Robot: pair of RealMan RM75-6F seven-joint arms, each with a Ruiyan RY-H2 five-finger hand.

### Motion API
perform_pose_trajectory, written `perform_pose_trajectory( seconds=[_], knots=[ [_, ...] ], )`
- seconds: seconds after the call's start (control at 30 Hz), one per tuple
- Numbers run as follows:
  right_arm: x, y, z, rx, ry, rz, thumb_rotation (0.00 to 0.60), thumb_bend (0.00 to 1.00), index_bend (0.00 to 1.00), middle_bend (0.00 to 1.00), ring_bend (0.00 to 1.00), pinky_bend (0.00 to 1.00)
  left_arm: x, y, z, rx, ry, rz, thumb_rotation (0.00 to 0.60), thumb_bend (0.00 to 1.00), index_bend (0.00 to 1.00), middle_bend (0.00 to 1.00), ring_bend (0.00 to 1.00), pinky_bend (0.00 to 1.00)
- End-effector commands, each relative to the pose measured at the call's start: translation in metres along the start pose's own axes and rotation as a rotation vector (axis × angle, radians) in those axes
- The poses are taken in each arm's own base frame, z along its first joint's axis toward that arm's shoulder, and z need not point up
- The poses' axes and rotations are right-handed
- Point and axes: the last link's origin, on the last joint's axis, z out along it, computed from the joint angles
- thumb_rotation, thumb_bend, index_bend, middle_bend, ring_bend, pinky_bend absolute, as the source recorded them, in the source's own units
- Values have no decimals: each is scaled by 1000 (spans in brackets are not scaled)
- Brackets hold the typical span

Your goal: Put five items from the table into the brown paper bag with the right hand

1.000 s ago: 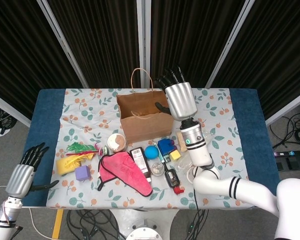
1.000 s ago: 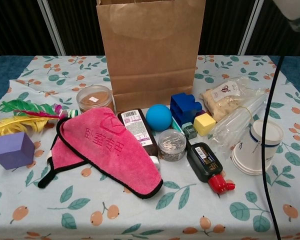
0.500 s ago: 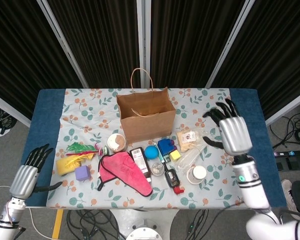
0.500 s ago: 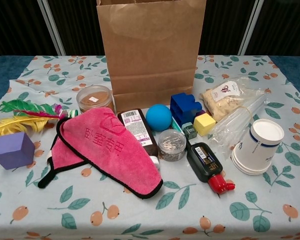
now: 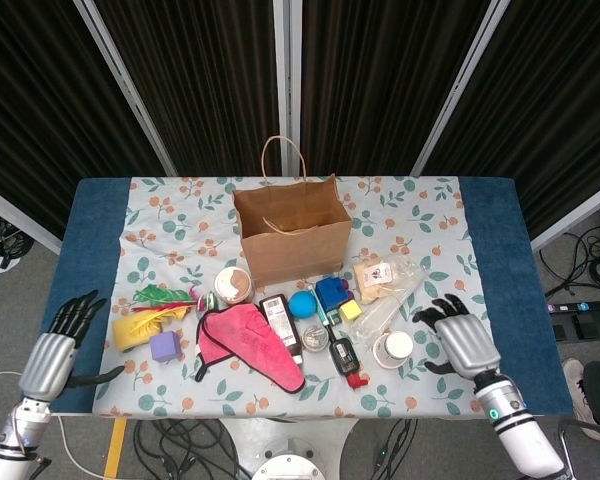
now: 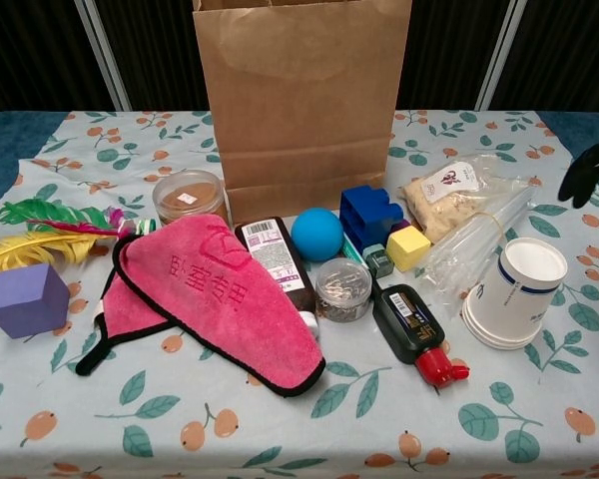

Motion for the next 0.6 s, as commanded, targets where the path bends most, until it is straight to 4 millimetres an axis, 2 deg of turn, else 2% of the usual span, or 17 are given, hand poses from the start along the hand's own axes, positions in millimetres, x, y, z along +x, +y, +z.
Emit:
perform_pose_trajectory(
  seconds=[0.03,0.27,0.6],
  knots=[
    [-10,-18,11,56,-32,-29,600,0,296,305,130,102,1,-1,-1,3,5,-1,441,0,88,66,28,69],
    [-22,-34,23,74,-51,-59,600,0,296,305,131,102,3,-3,-1,9,12,-1,440,0,87,66,28,69],
    [-29,-36,28,48,-39,-115,600,0,295,326,149,95,3,-4,0,12,16,-5,440,0,88,66,28,69]
  ],
)
